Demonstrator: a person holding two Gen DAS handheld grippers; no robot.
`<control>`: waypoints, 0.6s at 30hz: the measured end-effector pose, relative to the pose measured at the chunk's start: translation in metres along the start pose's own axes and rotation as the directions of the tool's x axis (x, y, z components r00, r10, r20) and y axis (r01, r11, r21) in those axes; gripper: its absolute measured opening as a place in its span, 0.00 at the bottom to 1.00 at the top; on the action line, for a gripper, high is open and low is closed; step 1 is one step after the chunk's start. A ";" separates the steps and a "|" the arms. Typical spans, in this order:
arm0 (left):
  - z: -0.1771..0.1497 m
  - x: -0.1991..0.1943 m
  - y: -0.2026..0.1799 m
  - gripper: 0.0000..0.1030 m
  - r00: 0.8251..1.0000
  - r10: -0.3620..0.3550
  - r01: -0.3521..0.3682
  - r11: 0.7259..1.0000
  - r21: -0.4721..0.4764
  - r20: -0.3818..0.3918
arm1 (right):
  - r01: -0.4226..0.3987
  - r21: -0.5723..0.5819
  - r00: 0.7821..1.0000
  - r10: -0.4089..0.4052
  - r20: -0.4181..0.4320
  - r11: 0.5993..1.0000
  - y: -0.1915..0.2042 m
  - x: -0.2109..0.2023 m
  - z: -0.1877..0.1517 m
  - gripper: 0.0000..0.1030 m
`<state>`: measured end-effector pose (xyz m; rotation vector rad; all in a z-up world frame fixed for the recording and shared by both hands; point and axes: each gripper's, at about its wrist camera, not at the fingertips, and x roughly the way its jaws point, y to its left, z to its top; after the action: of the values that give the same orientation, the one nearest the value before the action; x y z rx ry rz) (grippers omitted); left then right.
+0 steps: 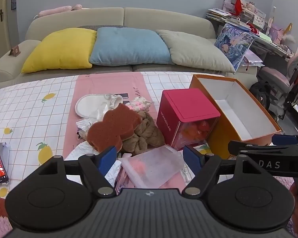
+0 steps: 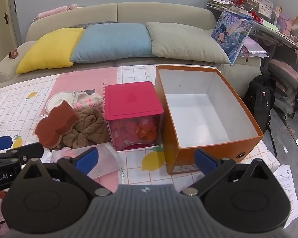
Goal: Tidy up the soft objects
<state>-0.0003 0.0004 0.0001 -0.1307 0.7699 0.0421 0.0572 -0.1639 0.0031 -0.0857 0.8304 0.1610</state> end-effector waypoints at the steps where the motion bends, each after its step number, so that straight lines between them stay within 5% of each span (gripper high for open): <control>1: 0.000 0.000 0.000 0.85 1.000 -0.002 0.002 1.000 -0.002 -0.001 | -0.007 0.005 1.000 0.007 -0.006 1.000 0.000 0.000 0.000 0.97; 18: 0.003 -0.003 0.001 0.76 0.999 -0.025 0.025 1.000 -0.015 0.027 | -0.007 0.001 1.000 0.007 -0.009 1.000 0.001 0.002 0.001 0.97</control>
<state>-0.0008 0.0020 0.0044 -0.1546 0.7414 0.0261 0.0590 -0.1623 0.0018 -0.0828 0.8400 0.1668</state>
